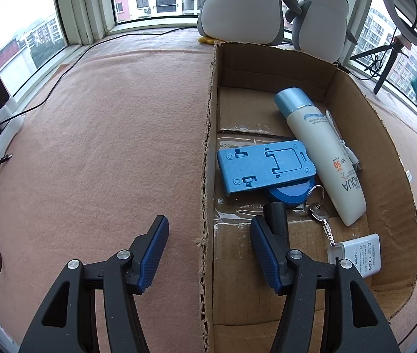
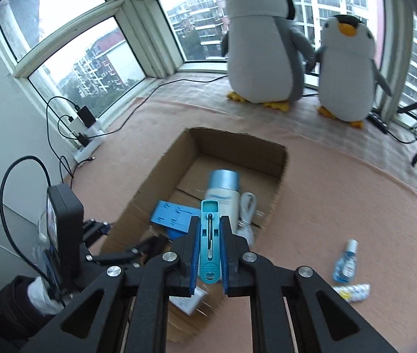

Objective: Organize rigid objects
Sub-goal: 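Carry the teal clip into the box and open the right gripper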

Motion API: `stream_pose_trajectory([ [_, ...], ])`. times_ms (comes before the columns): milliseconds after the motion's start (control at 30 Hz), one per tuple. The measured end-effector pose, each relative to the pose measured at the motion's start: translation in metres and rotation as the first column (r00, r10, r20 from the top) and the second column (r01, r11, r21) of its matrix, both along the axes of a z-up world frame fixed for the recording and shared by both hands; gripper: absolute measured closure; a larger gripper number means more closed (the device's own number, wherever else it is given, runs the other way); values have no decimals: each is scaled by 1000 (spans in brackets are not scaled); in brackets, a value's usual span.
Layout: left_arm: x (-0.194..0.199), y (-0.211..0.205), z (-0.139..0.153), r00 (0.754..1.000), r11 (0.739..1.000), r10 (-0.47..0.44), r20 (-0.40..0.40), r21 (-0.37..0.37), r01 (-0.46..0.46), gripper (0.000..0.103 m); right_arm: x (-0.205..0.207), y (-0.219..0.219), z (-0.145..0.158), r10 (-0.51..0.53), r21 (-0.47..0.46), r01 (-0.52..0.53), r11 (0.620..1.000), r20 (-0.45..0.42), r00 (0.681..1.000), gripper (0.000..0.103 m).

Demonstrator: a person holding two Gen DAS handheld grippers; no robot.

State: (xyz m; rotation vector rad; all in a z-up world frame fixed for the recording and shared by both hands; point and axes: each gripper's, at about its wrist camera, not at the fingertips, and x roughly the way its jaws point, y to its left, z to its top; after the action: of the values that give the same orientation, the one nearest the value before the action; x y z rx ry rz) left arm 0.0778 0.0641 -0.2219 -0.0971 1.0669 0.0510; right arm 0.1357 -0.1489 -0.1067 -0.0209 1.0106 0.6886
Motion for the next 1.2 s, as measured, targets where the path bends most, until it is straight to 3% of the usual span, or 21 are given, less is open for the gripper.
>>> stream_pose_trajectory([
  [433, -1, 2, 0, 1000, 1000, 2, 3, -9, -2, 41, 29, 58, -19, 28, 7, -28, 1000, -63, 998, 92],
  [867, -1, 3, 0, 1000, 1000, 4, 4, -11, -4, 41, 43, 74, -26, 7, 11, -6, 1000, -81, 997, 92],
  [933, -1, 3, 0, 1000, 1000, 4, 4, -12, -4, 41, 45, 73, -26, 13, 26, -11, 1000, -100, 995, 82],
  [1000, -1, 3, 0, 1000, 1000, 4, 4, -12, -4, 41, 44, 72, -25, 5, 14, -4, 1000, -85, 996, 54],
  [1200, -1, 3, 0, 1000, 1000, 4, 5, -11, -4, 41, 42, 68, -18, -3, 19, 4, 1000, -64, 998, 53],
])
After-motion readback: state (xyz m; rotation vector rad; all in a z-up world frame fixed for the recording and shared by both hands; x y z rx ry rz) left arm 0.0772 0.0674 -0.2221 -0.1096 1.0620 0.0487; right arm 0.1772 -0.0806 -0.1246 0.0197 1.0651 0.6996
